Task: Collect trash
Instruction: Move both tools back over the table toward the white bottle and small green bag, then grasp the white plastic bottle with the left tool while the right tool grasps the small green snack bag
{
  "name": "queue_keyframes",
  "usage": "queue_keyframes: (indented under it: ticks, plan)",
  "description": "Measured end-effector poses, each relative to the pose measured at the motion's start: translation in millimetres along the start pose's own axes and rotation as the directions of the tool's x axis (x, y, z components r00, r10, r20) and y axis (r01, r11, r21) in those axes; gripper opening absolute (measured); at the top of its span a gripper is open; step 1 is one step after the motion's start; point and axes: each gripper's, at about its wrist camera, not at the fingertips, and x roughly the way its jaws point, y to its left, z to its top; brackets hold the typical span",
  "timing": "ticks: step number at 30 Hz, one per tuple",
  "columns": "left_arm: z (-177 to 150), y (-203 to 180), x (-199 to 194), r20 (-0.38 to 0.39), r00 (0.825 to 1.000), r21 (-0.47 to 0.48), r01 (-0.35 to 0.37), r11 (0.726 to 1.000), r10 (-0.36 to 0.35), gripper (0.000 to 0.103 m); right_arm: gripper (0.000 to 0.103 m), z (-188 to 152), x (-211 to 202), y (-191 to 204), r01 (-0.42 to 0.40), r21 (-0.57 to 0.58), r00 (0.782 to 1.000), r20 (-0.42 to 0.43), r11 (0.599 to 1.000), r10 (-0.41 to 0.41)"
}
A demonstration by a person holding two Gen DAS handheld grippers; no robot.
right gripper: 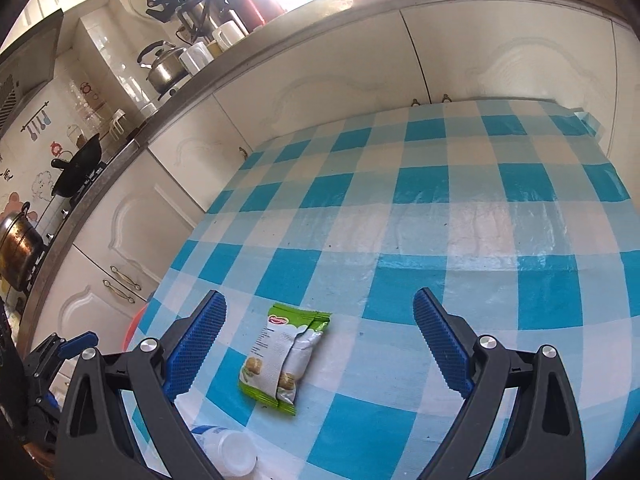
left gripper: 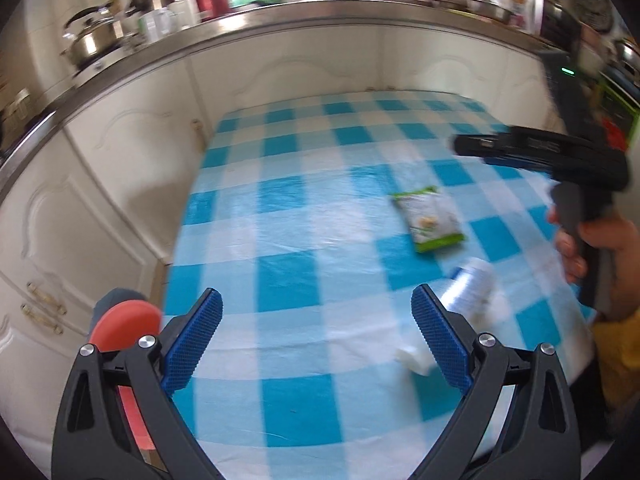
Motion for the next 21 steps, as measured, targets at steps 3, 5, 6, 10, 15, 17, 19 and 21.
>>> queue_keyframes:
  ticks: [3,5,6,10,15,17,19,21]
  plan:
    - [-7,-25,0,-0.011,0.995,0.069,0.104,0.992,-0.104,0.096,0.094,-3,3,-1,-0.005,-0.010,1.000,-0.026,1.000,0.005]
    - [-10,-39,3,-0.028,0.988,0.112,0.153,0.982,-0.151,0.096,0.094,-5,5,-1,-0.009,-0.011,0.999,-0.036,1.000,0.008]
    - [-12,-46,5,-0.040,0.984,0.135,0.177,0.975,-0.173,0.096,0.094,-5,5,-2,-0.016,-0.004,0.999,-0.040,1.000,0.015]
    - [-14,-66,16,-0.063,0.977,0.197,0.212,0.957,-0.203,0.096,0.094,-6,4,-5,-0.020,0.012,0.999,-0.043,1.000,0.021]
    - [-10,-70,35,-0.090,0.971,0.201,0.237,0.950,-0.223,0.096,0.094,-6,3,-9,-0.025,0.023,0.999,-0.044,0.999,0.026]
    - [-10,-71,41,-0.103,0.969,0.198,0.243,0.950,-0.227,0.096,0.094,-7,3,-11,-0.033,0.028,0.998,-0.047,0.999,0.034]
    - [-10,-71,45,-0.109,0.966,0.195,0.251,0.948,-0.234,0.096,0.094,-7,3,-11,-0.037,0.030,0.998,-0.048,0.999,0.038]
    - [-11,-71,47,-0.109,0.964,0.190,0.260,0.947,-0.243,0.096,0.094,-8,5,-9,-0.034,0.020,0.998,-0.053,0.999,0.035]
